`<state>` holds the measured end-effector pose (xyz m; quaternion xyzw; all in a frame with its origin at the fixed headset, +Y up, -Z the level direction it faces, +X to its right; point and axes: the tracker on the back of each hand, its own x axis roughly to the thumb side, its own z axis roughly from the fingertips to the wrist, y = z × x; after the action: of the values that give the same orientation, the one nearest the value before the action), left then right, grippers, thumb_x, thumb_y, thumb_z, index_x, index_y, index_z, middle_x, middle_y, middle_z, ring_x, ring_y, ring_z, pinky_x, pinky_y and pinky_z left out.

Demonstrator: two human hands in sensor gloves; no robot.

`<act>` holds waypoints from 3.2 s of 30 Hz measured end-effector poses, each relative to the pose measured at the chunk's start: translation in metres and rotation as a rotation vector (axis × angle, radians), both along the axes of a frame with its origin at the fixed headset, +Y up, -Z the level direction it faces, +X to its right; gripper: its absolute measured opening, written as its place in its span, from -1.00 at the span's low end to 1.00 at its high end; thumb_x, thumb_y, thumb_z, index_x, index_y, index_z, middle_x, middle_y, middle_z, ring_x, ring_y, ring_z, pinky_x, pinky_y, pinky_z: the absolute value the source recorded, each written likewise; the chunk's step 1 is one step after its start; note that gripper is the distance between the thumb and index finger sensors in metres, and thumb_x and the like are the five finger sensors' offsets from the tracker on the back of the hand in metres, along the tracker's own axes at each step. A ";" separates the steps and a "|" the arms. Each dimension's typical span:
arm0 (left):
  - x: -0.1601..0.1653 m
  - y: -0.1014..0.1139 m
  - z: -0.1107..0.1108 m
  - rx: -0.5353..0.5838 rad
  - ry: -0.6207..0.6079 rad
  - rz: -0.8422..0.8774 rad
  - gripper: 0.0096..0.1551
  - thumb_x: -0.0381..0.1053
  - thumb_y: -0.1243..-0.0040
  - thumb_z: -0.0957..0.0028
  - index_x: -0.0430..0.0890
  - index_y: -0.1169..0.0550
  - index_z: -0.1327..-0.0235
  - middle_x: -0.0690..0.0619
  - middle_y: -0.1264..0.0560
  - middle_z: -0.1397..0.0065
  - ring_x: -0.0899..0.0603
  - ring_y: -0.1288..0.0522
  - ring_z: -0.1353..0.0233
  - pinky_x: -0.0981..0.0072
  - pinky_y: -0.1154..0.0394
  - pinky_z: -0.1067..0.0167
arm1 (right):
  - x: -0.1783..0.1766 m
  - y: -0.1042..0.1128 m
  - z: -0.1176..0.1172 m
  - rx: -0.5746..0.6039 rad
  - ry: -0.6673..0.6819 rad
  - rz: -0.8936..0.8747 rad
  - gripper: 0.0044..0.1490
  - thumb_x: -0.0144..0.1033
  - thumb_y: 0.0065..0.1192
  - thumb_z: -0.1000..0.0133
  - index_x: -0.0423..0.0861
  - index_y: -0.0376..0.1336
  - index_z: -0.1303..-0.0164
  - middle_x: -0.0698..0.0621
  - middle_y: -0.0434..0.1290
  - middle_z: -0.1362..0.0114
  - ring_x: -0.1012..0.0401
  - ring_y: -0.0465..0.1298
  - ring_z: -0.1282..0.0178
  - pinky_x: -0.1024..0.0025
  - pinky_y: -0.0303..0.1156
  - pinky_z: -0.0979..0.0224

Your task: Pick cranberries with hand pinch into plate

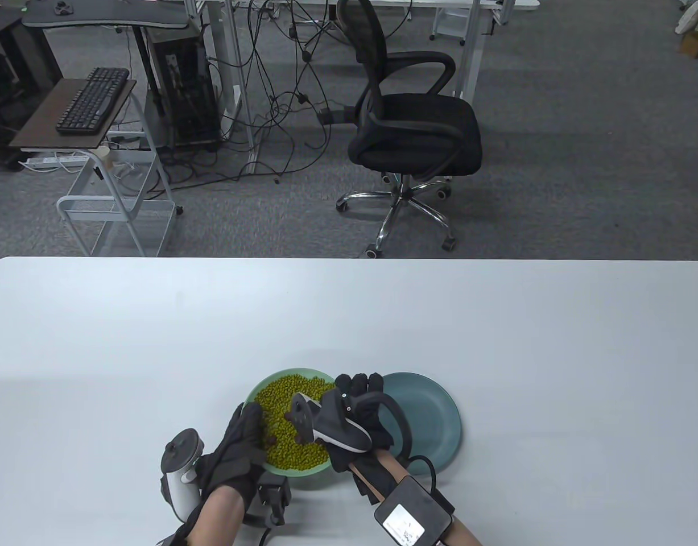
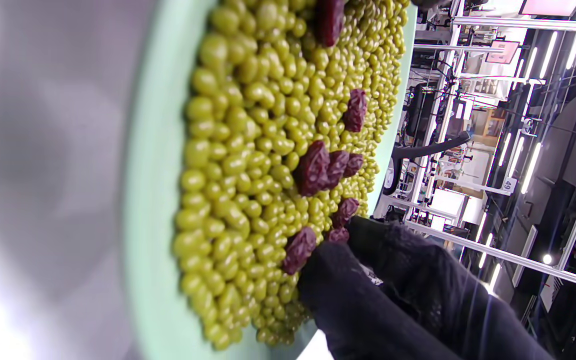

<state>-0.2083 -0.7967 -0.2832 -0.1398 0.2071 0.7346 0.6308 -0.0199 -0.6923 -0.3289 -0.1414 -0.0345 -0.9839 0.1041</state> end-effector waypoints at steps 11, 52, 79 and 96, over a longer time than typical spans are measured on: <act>0.000 0.000 0.000 -0.004 0.001 0.003 -0.39 0.31 0.18 -0.64 0.07 -0.07 -0.78 -0.14 -0.52 -0.47 -0.16 -0.71 -0.33 0.18 -0.70 -0.24 | -0.004 0.000 0.002 0.017 0.009 0.042 -0.31 -0.14 0.40 -0.20 -0.17 0.32 -0.50 -0.30 0.25 -0.73 -0.28 0.28 -0.63 -0.47 -0.09 -0.56; 0.001 0.000 0.001 -0.011 0.004 -0.009 -0.40 0.30 0.17 -0.64 0.07 -0.08 -0.78 -0.13 -0.53 -0.46 -0.16 -0.72 -0.31 0.19 -0.71 -0.23 | -0.018 0.003 0.000 0.001 0.033 0.153 -0.34 -0.14 0.39 -0.20 -0.21 0.35 -0.44 -0.25 0.33 -0.67 -0.22 0.34 -0.60 -0.46 -0.06 -0.57; 0.002 0.000 0.001 -0.008 -0.004 -0.004 -0.40 0.30 0.17 -0.64 0.07 -0.08 -0.78 -0.13 -0.53 -0.45 -0.15 -0.72 -0.31 0.20 -0.71 -0.22 | -0.015 0.008 -0.005 -0.067 -0.015 0.082 -0.36 -0.14 0.39 -0.20 -0.20 0.37 -0.41 -0.23 0.35 -0.65 -0.22 0.34 -0.60 -0.47 -0.07 -0.56; 0.002 0.000 0.001 -0.004 -0.010 -0.007 -0.38 0.35 0.19 -0.59 0.10 -0.08 -0.76 -0.14 -0.53 -0.44 -0.18 -0.72 -0.30 0.15 -0.70 -0.21 | -0.011 0.009 -0.011 -0.099 -0.051 0.044 -0.39 -0.16 0.42 -0.17 -0.19 0.40 -0.36 -0.22 0.37 -0.62 -0.22 0.34 -0.58 -0.46 -0.05 -0.54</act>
<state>-0.2058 -0.7969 -0.2825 -0.1441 0.2060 0.7312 0.6342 -0.0308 -0.6832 -0.3397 -0.1206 -0.0886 -0.9817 0.1177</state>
